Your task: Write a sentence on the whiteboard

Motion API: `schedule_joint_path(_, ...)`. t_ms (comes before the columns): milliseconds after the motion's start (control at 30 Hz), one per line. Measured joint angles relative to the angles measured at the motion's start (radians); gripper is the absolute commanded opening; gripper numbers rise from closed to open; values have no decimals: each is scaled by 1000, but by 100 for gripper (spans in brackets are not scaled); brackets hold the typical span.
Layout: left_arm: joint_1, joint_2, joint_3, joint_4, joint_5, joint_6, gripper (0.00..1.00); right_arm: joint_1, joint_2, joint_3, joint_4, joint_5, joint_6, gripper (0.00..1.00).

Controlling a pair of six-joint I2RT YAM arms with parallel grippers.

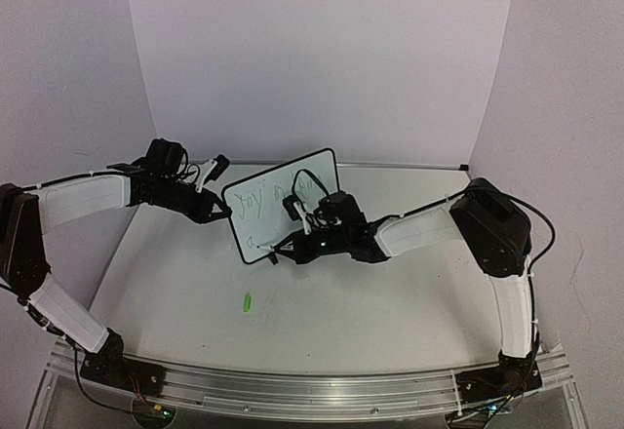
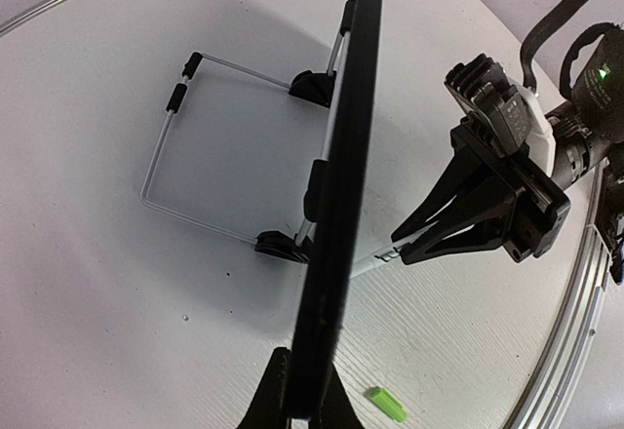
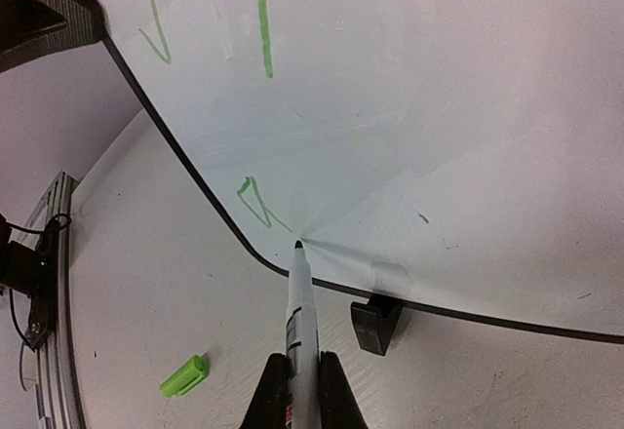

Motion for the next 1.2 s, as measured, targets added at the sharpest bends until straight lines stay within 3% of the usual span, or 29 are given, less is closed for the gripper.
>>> schedule_joint_path(367,0,0,0,0,0,0,0,-7,-104,-24,-6,-3,-3,0)
schedule_joint_path(1200,0,0,0,0,0,0,0,-21,-40,52,-11,-16,10,0)
